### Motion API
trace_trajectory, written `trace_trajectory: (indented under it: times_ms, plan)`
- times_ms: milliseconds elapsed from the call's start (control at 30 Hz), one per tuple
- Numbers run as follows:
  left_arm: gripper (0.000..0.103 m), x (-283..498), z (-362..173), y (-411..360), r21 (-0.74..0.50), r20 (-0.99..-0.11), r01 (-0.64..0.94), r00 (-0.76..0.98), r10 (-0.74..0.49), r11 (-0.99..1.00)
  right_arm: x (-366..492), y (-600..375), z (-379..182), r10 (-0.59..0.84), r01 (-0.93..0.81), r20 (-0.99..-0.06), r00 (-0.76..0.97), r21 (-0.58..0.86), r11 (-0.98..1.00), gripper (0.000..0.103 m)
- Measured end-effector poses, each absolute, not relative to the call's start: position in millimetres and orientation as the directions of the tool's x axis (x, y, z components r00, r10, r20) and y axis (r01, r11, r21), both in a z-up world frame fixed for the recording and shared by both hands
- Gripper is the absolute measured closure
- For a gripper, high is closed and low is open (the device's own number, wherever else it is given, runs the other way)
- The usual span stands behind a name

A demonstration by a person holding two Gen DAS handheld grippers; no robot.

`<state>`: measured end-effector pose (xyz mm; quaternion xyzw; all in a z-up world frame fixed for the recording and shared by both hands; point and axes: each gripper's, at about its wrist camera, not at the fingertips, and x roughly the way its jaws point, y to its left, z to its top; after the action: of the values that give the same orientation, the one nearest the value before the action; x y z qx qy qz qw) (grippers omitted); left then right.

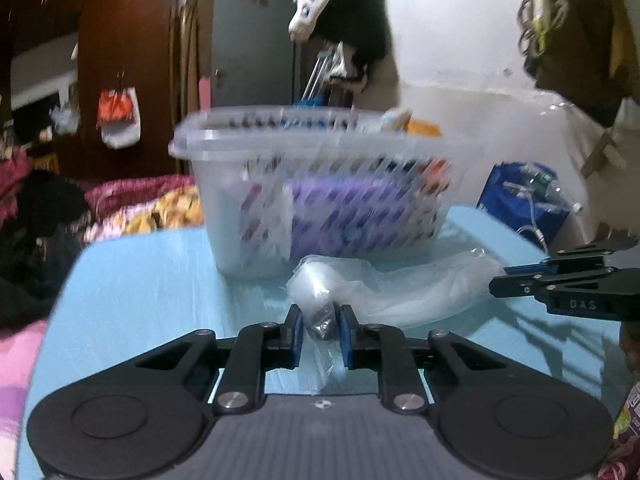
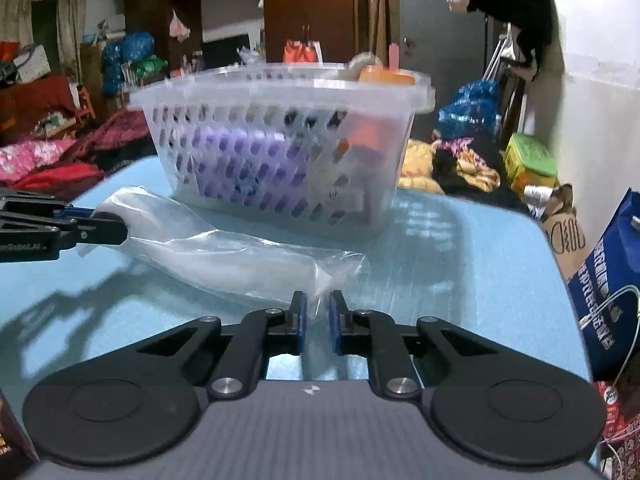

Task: Organize objects
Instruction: 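Lift the plastic bag into the basket and open both grippers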

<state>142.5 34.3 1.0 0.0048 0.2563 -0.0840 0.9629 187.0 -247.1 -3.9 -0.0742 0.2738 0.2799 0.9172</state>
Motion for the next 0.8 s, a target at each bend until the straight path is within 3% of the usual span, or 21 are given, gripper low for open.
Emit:
trace_trajectory:
  times_ms: [467, 800]
  plan:
    - [0.081, 145, 97, 42, 0.006, -0.311, 0.181, 0.935, -0.170, 0.984, 181, -244, 94, 0.524, -0.556, -0.346, 0.778, 0.010, 0.831, 0.090]
    - [0.081, 210, 129, 49, -0.001, -0.293, 0.126, 0.949, -0.120, 0.992, 233, -220, 119, 0.483, -0.513, -0.328, 0.812, -0.004, 0.859, 0.090]
